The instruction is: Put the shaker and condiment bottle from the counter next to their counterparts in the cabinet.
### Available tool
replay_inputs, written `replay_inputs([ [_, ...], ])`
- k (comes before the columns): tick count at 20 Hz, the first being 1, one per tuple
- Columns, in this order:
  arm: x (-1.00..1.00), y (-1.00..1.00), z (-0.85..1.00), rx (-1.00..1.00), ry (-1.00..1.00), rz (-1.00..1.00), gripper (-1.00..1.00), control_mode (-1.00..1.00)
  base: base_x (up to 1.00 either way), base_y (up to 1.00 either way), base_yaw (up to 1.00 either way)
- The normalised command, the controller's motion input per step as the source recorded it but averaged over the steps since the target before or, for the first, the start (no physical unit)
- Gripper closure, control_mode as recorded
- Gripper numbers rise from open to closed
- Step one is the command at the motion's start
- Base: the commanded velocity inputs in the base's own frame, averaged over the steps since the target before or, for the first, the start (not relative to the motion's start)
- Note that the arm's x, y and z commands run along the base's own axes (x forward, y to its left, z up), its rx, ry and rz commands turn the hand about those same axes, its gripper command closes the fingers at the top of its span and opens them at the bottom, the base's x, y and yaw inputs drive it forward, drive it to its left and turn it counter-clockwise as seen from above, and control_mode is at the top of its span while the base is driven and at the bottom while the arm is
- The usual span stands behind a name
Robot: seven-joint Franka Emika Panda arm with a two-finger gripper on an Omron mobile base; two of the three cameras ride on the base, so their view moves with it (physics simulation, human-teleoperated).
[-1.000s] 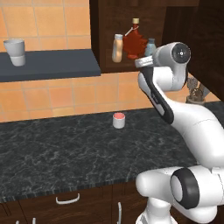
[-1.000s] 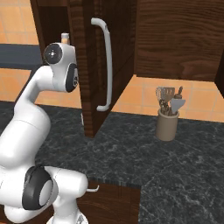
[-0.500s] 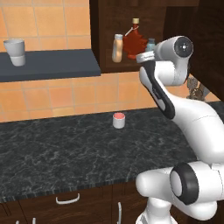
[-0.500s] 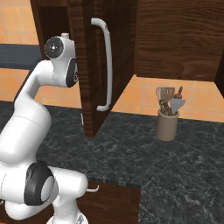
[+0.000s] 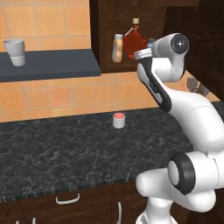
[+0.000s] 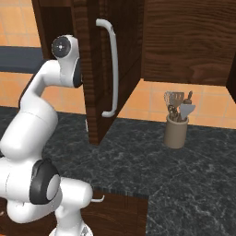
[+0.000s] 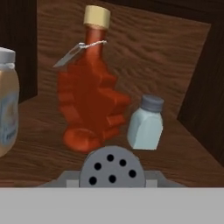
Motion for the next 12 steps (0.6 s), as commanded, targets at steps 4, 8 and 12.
replay_inputs([
  [4, 0.41, 0.0, 0.0, 0.0, 0.0, 0.0, 1.0, -1.0, 0.0, 0.0, 0.0],
  [8, 0.5, 0.0, 0.0, 0.0, 0.0, 0.0, 1.0, -1.0, 0.0, 0.0, 0.0],
  [12, 0.5, 0.0, 0.0, 0.0, 0.0, 0.0, 1.0, -1.0, 0.0, 0.0, 0.0],
])
